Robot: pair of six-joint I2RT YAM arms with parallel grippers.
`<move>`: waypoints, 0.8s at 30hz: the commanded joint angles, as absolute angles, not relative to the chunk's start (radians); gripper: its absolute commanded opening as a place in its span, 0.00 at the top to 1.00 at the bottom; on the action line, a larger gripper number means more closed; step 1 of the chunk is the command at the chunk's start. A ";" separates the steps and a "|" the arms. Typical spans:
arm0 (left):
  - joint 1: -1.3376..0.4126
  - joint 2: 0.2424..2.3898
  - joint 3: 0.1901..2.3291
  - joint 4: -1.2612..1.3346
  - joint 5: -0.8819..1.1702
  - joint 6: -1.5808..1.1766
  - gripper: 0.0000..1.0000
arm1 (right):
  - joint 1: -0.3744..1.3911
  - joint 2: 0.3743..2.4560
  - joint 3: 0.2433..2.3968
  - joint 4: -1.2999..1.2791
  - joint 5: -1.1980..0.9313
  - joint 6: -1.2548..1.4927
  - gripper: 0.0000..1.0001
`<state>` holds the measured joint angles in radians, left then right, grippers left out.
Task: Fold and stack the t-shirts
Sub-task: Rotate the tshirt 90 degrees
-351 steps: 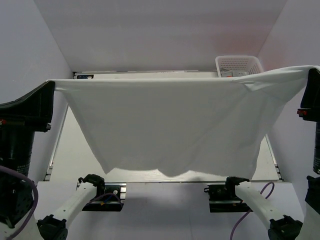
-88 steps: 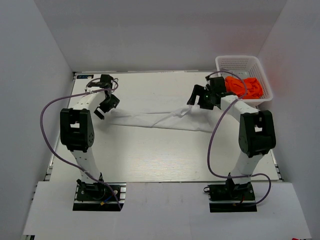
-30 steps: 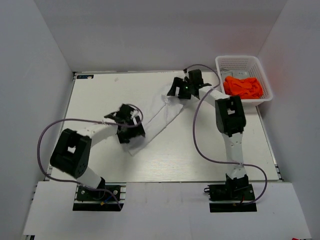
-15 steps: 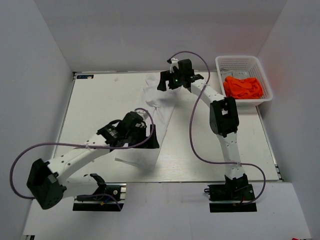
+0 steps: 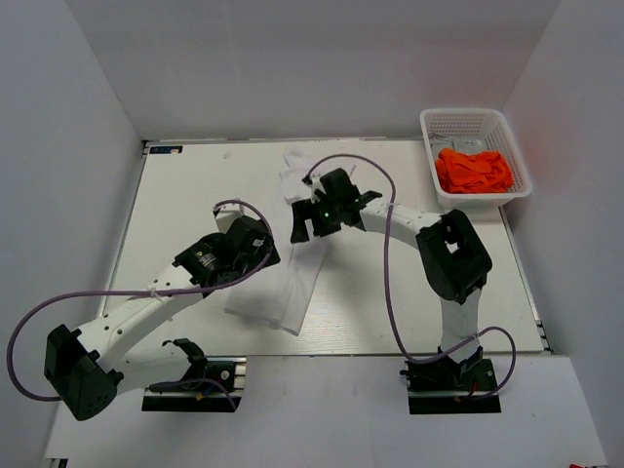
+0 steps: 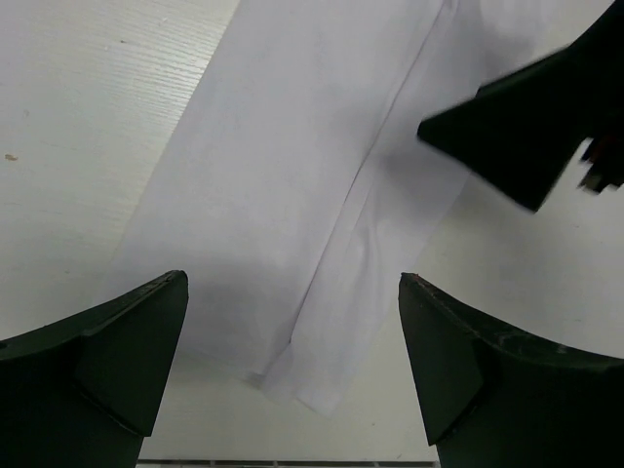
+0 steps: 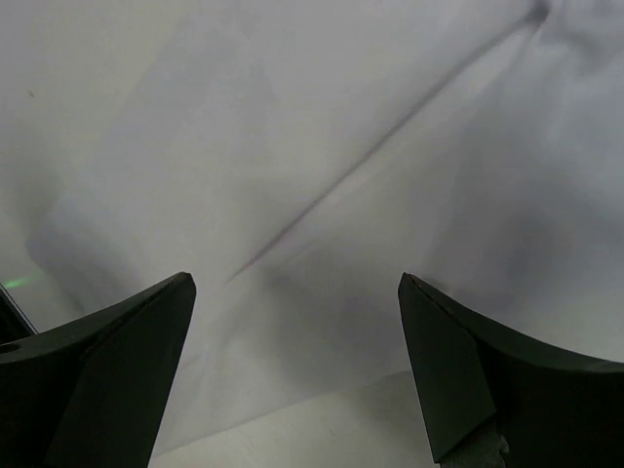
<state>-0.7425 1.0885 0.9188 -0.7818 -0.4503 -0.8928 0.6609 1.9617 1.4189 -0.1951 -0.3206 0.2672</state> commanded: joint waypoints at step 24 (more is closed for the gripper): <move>-0.657 1.308 0.848 -0.572 -0.158 -0.744 0.01 | 0.431 1.987 1.471 -0.247 -0.216 0.233 0.10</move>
